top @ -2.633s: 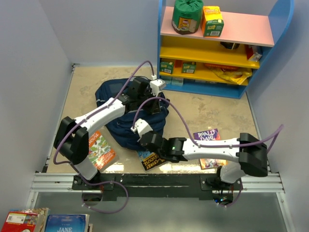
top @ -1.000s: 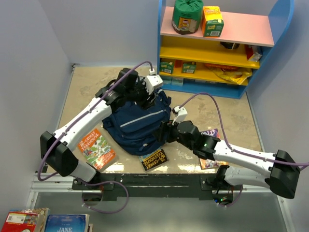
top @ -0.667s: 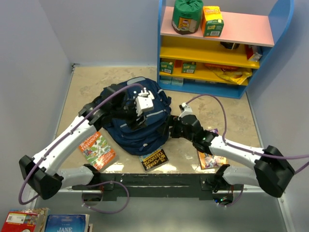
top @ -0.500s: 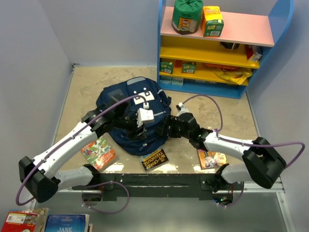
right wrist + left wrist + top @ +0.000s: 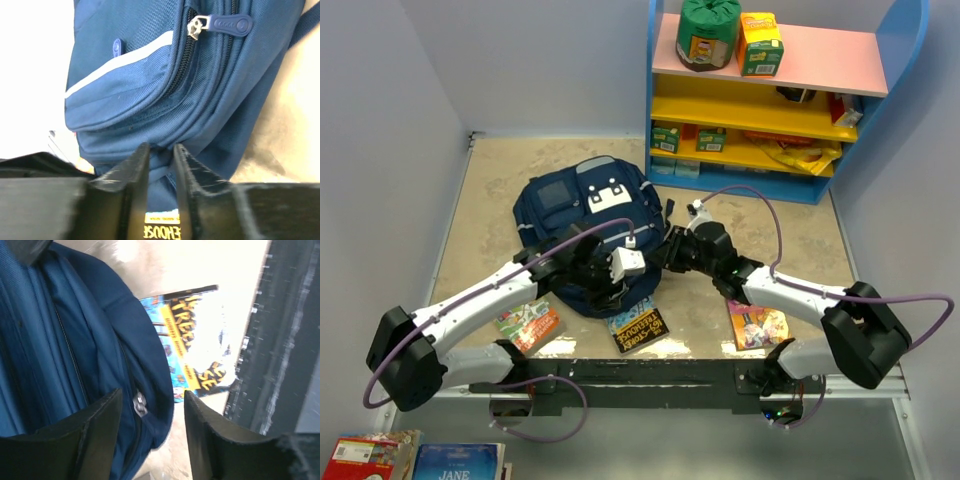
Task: Pack the student bag
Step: Unzip the student bag at the center of the board.
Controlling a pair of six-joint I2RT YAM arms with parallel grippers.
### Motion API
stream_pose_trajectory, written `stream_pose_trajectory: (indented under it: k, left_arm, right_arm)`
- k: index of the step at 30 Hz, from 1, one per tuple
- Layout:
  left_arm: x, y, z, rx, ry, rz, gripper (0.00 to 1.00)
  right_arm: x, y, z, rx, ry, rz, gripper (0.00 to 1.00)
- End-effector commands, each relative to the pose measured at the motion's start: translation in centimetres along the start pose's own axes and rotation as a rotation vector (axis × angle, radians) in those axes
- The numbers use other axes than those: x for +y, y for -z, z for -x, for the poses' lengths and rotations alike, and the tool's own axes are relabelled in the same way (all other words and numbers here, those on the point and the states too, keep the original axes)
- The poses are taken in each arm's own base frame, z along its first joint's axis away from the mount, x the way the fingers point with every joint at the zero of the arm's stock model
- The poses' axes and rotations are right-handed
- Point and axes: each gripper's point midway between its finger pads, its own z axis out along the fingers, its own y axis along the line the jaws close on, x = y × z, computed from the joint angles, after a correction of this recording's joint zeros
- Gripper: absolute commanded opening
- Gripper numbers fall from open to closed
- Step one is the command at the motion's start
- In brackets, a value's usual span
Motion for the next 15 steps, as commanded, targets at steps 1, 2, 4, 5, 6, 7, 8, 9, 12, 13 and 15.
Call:
stream_pose_trajectory:
  k: [1, 2, 4, 5, 6, 7, 8, 9, 12, 13, 15]
  left_arm:
    - [2.2, -0.8, 0.4, -0.011, 0.043, 0.113, 0.54]
    - [2.4, -0.7, 0.4, -0.011, 0.044, 0.126, 0.53]
    - [2.7, -0.5, 0.3, -0.010, 0.050, 0.146, 0.53]
    - [2.9, -0.4, 0.4, -0.012, 0.053, 0.156, 0.54]
    - [3.5, 0.0, 0.5, -0.014, 0.058, 0.187, 0.54]
    - [4.2, 0.4, 0.4, -0.015, 0.076, 0.212, 0.54]
    - [4.4, 0.6, 0.2, -0.009, 0.086, 0.219, 0.54]
    - [4.6, 1.2, 0.7, -0.024, 0.090, 0.225, 0.54]
    - [3.5, 2.2, 1.5, -0.037, 0.077, 0.169, 0.59]
    - [3.1, 2.5, 1.8, -0.044, 0.058, 0.150, 0.61]
    - [2.4, 3.1, 2.2, -0.062, 0.044, 0.128, 0.62]
  right_arm:
    - [5.0, 0.3, 3.3, -0.082, 0.037, 0.166, 0.16]
    - [5.0, 0.3, 3.3, -0.083, 0.040, 0.167, 0.13]
    - [4.8, 0.5, 3.5, -0.088, 0.050, 0.157, 0.11]
    - [4.7, 0.6, 3.5, -0.087, 0.051, 0.156, 0.11]
    - [4.4, 0.6, 3.7, -0.091, 0.053, 0.149, 0.11]
    - [4.2, 0.6, 3.7, -0.092, 0.056, 0.141, 0.11]
    - [4.0, 0.7, 3.8, -0.093, 0.056, 0.138, 0.11]
    - [3.7, 0.7, 4.1, -0.099, 0.054, 0.133, 0.10]
    - [2.7, 0.5, 4.0, -0.078, 0.048, 0.104, 0.16]
    - [2.4, 0.6, 3.3, -0.039, 0.054, 0.096, 0.29]
    - [1.5, 0.8, 2.2, -0.005, 0.035, 0.069, 0.63]
